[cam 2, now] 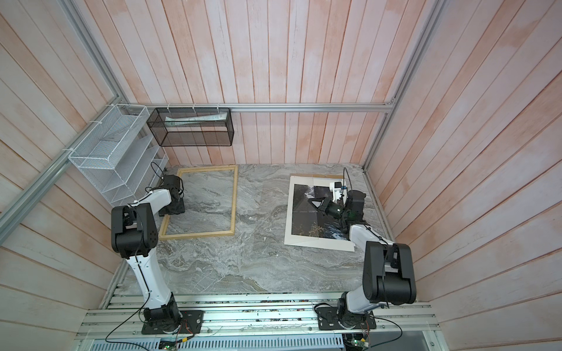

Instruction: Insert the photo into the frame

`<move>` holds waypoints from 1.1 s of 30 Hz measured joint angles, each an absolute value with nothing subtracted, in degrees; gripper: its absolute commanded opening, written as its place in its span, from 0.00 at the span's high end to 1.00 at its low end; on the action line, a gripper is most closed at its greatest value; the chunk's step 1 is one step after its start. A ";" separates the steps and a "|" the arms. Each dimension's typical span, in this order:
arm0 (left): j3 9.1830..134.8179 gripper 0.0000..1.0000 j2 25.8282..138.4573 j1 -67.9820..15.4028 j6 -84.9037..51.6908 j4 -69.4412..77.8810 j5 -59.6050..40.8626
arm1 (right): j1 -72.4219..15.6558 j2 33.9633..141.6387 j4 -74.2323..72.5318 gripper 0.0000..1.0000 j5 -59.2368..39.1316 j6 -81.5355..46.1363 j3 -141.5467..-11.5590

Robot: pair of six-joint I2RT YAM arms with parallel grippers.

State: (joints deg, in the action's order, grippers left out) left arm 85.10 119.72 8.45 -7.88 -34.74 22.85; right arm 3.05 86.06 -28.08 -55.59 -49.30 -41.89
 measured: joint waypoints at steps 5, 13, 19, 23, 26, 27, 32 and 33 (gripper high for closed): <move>85.12 0.38 120.20 8.54 -7.90 -34.76 22.96 | 3.18 85.67 -27.42 1.00 -55.57 -49.23 -41.87; 85.10 0.41 120.33 7.22 -7.70 -34.76 23.29 | 3.88 84.90 -26.50 1.00 -55.59 -49.21 -41.58; 85.06 0.42 120.64 3.55 -7.51 -34.44 24.14 | 5.56 83.11 -25.63 1.00 -55.59 -48.38 -40.97; 84.58 0.43 120.60 1.96 -7.51 -33.47 24.12 | 6.81 82.19 -25.39 1.00 -55.61 -47.90 -40.47; 83.81 0.43 120.16 1.43 -7.73 -32.80 23.70 | 7.46 82.04 -25.17 1.00 -55.83 -47.68 -40.36; 83.40 0.43 119.85 1.23 -7.94 -32.60 23.33 | 7.62 82.04 -25.15 1.00 -55.90 -47.64 -40.36; 81.01 0.43 117.82 -2.50 -9.67 -32.53 19.40 | 7.77 82.04 -24.88 1.00 -56.14 -47.48 -40.36; 80.60 0.43 117.43 -3.73 -10.17 -32.56 18.35 | 7.77 82.04 -24.82 1.00 -56.23 -47.48 -40.36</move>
State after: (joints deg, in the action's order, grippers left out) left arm 80.60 117.43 -3.73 -10.17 -32.56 18.35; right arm 7.77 82.04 -24.82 -56.23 -47.48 -40.36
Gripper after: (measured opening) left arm 0.570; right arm 0.045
